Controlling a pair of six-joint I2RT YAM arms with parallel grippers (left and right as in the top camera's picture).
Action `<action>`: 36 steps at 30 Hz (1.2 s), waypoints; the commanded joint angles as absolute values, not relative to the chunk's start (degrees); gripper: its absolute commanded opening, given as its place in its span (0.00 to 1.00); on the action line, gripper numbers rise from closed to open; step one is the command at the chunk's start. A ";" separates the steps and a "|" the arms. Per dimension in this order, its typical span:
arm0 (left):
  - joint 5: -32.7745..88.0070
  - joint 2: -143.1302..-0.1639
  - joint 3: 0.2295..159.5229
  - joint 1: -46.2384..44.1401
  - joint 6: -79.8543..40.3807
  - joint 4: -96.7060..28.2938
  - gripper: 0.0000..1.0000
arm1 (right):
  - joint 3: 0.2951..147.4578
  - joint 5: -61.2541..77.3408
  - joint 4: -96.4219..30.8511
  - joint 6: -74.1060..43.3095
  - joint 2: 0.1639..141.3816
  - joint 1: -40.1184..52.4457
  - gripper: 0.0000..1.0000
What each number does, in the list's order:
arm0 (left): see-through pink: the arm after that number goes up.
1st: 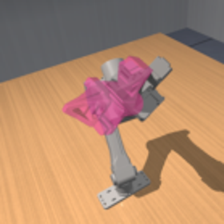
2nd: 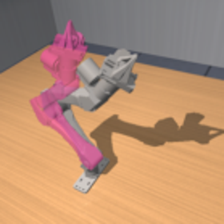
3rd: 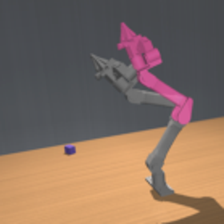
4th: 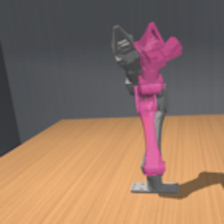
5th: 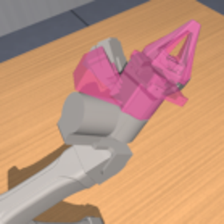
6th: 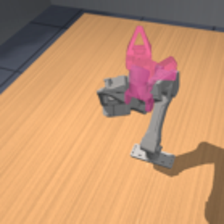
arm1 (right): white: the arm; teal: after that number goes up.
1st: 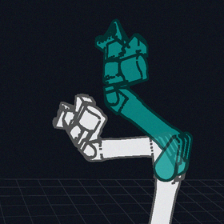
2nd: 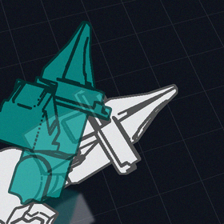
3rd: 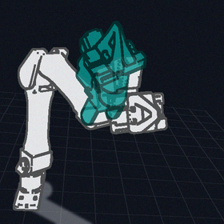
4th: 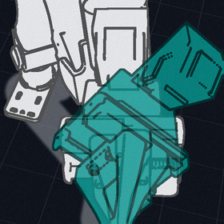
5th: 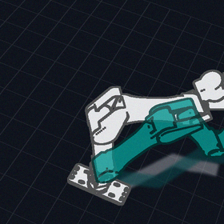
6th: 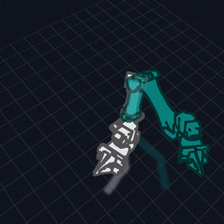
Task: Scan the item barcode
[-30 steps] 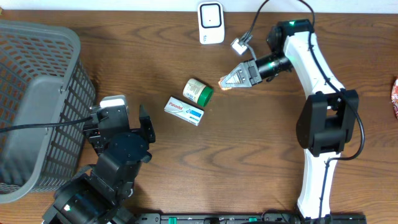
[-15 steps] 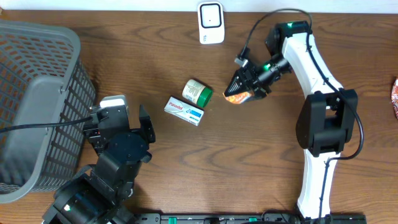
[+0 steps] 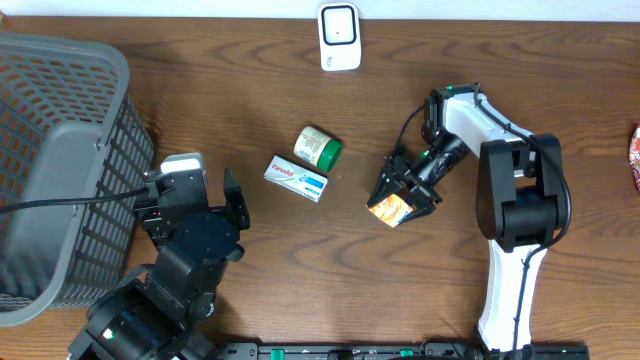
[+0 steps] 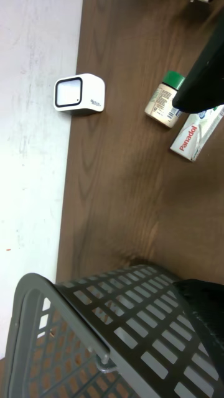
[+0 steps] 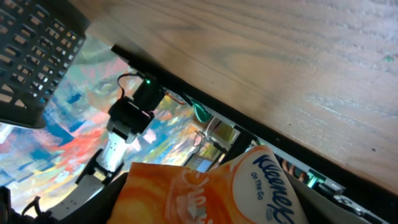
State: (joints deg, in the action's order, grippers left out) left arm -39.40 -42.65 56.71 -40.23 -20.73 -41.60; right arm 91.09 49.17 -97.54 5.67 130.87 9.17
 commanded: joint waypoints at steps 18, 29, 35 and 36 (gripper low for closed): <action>-40.51 -42.59 56.97 -40.18 -20.16 -41.56 0.86 | 85.71 46.61 -93.36 8.64 130.78 8.67 0.56; -40.51 -42.59 56.97 -40.18 -20.16 -41.56 0.86 | 101.78 50.43 -77.45 5.67 130.78 8.95 0.59; -40.53 -42.59 56.97 -40.18 -20.16 -41.56 0.86 | 115.87 41.69 -66.61 -3.99 130.78 10.70 0.62; -40.53 -42.59 56.97 -40.18 -20.16 -41.56 0.86 | 117.34 40.01 -65.41 -4.25 130.78 11.07 0.64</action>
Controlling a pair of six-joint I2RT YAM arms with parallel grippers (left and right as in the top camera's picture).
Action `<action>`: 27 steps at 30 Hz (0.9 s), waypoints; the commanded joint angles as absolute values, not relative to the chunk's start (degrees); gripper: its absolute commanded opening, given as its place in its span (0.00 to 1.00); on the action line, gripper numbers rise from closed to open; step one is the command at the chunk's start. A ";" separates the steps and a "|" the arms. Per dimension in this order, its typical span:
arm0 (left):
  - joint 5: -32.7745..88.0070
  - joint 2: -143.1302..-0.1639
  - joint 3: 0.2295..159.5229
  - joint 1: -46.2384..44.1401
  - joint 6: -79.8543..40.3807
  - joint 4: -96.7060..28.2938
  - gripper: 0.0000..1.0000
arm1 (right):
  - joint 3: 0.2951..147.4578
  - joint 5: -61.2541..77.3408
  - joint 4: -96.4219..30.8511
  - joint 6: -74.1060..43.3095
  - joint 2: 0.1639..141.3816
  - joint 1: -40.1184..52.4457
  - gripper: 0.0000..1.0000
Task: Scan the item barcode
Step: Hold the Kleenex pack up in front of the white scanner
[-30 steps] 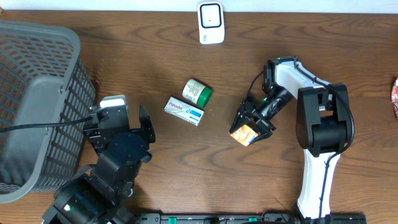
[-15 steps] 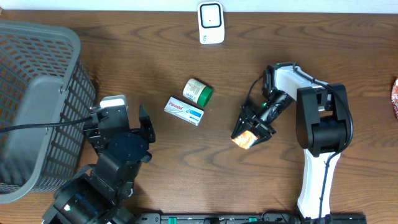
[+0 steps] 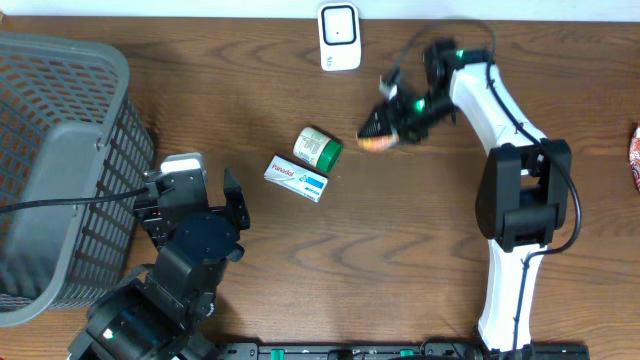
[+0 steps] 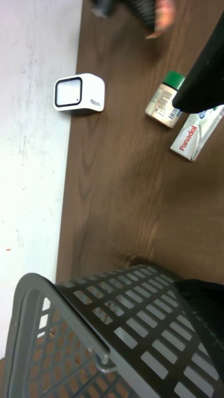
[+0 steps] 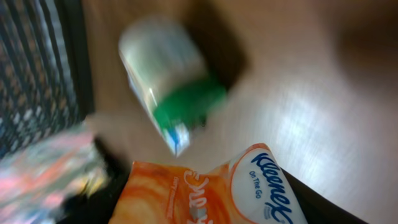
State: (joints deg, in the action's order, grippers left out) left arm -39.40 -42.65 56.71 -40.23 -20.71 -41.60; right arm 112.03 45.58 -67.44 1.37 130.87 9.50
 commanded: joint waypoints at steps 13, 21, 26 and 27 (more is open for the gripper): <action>-40.51 -42.59 56.97 -40.18 -20.16 -41.56 0.86 | 122.80 21.58 -43.81 -11.57 131.39 17.47 0.68; -40.51 -42.59 56.97 -40.18 -20.16 -41.56 0.86 | 122.80 15.38 -40.62 -12.16 131.41 17.23 0.58; -40.53 -42.59 56.97 -40.18 -20.16 -41.56 0.86 | 122.80 10.17 -36.73 -12.10 131.66 17.30 0.57; -40.51 -42.59 56.97 -40.18 -20.16 -41.56 0.86 | 122.80 9.91 -35.75 -12.14 131.85 17.32 0.58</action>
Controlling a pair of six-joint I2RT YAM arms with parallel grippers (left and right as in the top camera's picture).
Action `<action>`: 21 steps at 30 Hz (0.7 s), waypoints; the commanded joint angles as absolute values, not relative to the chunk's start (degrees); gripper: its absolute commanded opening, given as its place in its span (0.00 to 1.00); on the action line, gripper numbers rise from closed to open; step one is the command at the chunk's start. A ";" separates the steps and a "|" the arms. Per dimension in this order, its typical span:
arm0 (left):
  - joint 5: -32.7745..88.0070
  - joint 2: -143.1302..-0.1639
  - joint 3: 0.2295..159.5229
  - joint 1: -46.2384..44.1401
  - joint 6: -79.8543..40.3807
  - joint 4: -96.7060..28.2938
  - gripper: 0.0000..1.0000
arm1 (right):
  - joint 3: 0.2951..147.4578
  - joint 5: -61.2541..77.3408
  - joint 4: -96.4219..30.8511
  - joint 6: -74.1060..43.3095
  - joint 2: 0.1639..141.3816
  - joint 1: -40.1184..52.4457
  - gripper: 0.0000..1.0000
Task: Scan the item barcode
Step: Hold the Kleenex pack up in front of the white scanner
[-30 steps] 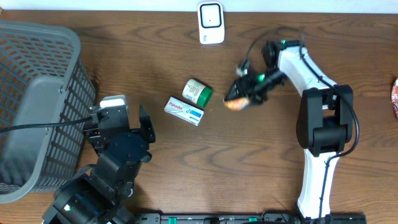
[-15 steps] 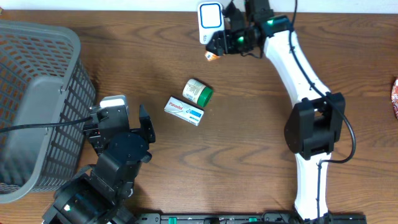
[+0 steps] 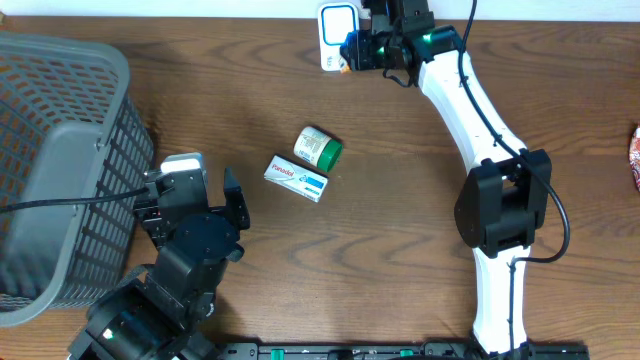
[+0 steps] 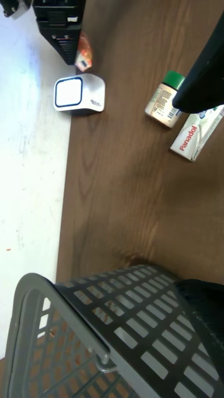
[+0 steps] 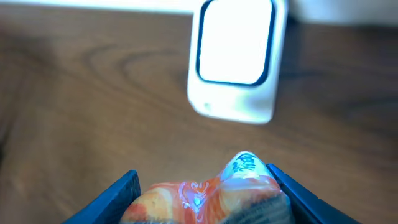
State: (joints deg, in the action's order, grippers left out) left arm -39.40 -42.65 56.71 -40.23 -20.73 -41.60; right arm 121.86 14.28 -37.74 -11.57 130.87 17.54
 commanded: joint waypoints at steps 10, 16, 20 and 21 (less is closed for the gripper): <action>-40.53 -42.59 56.97 -40.18 -20.16 -41.56 0.86 | 122.80 7.35 -20.32 -12.21 136.84 17.50 0.58; -40.53 -42.59 56.97 -40.18 -20.16 -41.56 0.86 | 122.80 6.87 -13.45 -12.67 138.76 18.50 0.58; -40.53 -42.59 56.97 -40.18 -20.16 -41.56 0.86 | 122.80 3.66 -9.74 -13.30 140.57 19.90 0.56; -40.51 -42.59 56.97 -40.18 -20.16 -41.56 0.86 | 122.80 2.83 -8.99 -13.32 140.81 20.25 0.56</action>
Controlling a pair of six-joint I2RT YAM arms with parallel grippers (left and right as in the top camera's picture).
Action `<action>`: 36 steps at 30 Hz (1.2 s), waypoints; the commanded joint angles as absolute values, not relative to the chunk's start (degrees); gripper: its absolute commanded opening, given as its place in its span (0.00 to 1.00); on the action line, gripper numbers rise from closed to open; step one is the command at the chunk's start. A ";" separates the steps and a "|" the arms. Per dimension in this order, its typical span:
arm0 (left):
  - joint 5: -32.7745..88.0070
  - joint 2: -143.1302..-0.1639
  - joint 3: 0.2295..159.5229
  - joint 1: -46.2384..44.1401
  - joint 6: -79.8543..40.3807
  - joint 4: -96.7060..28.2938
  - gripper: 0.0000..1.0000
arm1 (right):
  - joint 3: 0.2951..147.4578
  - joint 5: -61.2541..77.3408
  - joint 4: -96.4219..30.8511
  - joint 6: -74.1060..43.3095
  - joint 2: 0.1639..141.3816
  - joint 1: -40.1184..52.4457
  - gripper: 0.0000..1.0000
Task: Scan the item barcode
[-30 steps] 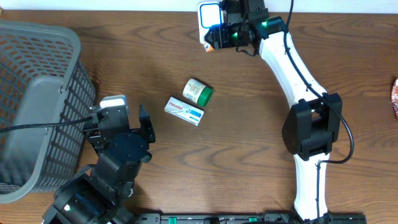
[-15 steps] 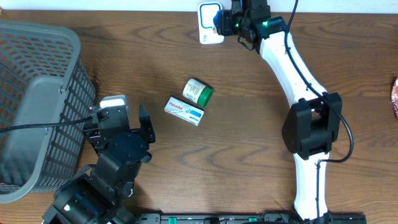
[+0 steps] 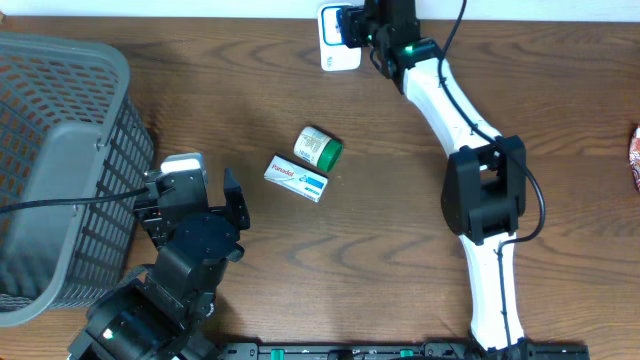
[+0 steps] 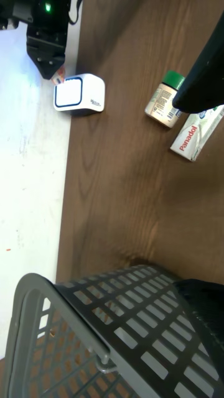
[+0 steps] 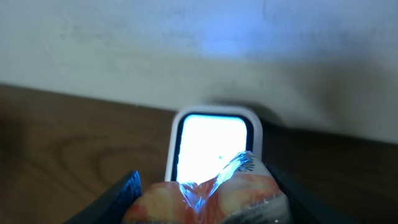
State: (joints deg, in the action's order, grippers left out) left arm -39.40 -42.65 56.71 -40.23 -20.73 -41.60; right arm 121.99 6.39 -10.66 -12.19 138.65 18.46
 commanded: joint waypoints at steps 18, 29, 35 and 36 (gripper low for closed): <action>-40.53 -42.59 56.97 -40.18 -20.16 -41.56 0.86 | 122.85 -1.39 -1.96 -18.24 147.33 20.12 0.58; -40.51 -42.59 56.97 -40.18 -20.16 -41.56 0.86 | 149.12 -0.56 -43.27 -16.27 146.58 18.00 0.36; -40.51 -42.59 56.97 -40.18 -20.16 -41.56 0.86 | 161.32 -6.57 -71.40 -13.21 146.58 11.29 0.30; -40.51 -42.59 56.97 -40.18 -20.16 -41.56 0.86 | 161.62 -8.23 -73.54 -12.43 146.58 9.96 0.30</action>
State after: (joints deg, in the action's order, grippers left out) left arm -39.40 -42.65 56.71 -40.23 -20.73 -41.63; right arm 159.20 -1.76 -68.75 -15.20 146.85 15.22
